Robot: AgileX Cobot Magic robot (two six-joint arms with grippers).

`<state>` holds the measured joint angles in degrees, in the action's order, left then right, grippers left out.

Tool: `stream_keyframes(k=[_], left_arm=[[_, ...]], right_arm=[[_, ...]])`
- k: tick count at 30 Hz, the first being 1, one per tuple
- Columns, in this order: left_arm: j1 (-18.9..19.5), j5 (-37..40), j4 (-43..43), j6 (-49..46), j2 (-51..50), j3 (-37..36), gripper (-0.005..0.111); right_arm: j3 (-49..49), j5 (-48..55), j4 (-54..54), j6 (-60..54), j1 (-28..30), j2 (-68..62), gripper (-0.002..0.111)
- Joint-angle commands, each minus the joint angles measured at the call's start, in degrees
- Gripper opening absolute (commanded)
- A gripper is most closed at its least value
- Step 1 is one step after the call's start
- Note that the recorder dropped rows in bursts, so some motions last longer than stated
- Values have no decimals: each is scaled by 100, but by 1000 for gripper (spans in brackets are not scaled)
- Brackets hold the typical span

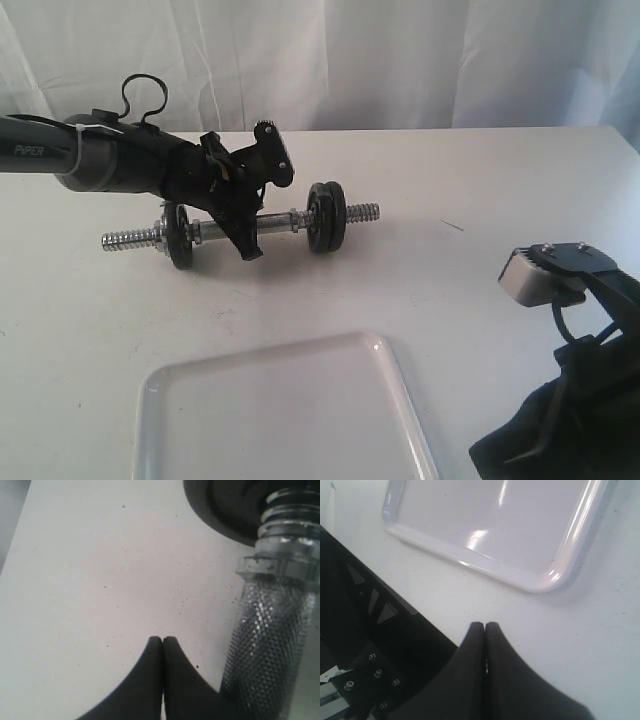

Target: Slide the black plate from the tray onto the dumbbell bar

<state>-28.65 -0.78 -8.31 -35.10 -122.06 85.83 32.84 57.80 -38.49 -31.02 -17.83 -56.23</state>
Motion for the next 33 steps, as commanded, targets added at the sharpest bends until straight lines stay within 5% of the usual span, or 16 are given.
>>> stream_keyframes(k=[1, 33], left_arm=[[-15, 78, 72, 77, 39, -52, 0], [-15, 222, 72, 334, 167, -52, 0]], right_arm=[[-22, 14, -18, -64, 13, 33, 0], [-22, -6, -10, -64, 13, 33, 0]])
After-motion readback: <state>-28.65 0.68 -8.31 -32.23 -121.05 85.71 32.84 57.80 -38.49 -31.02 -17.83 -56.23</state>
